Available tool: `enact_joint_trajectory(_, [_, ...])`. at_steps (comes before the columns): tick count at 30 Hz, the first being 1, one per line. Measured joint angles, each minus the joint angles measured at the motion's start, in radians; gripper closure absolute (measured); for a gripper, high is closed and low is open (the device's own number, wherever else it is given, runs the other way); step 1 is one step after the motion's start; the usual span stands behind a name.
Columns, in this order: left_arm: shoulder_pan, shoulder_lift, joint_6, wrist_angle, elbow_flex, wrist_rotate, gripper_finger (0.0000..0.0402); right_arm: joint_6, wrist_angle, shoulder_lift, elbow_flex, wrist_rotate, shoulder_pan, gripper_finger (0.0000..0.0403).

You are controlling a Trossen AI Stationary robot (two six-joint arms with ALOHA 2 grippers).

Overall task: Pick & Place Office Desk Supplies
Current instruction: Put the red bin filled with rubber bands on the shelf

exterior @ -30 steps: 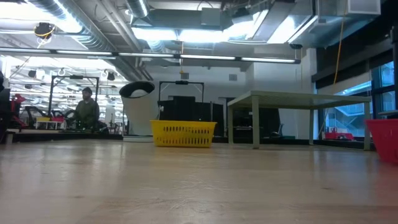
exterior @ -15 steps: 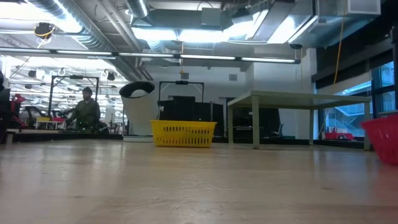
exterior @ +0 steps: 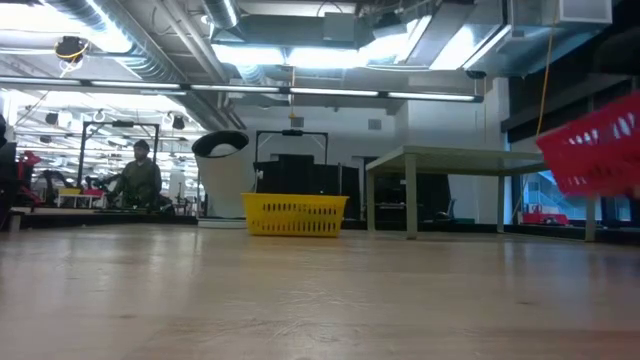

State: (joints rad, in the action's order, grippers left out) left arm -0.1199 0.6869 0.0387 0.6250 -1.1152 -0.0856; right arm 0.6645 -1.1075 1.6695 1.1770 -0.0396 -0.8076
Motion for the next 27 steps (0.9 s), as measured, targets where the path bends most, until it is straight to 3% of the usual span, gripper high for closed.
enact_joint_trajectory(6, [0.000,0.000,0.000,0.000,0.000,0.000,0.0261,-0.074,-0.102,-0.007,0.091,-0.056,0.081,0.0402])
enact_joint_trajectory(11, [0.000,0.000,0.000,0.000,0.000,0.000,0.0261,-0.113,-0.113,-0.092,0.112,-0.091,0.198,0.0403])
enact_joint_trajectory(18, [0.000,0.000,0.000,0.000,0.000,0.000,0.0261,-0.208,-0.163,-0.286,0.112,-0.113,0.442,0.0403])
enact_joint_trajectory(27, [0.000,0.000,0.000,0.000,0.000,0.000,0.0261,-0.509,-0.326,-0.415,0.113,-0.110,0.744,0.0403])
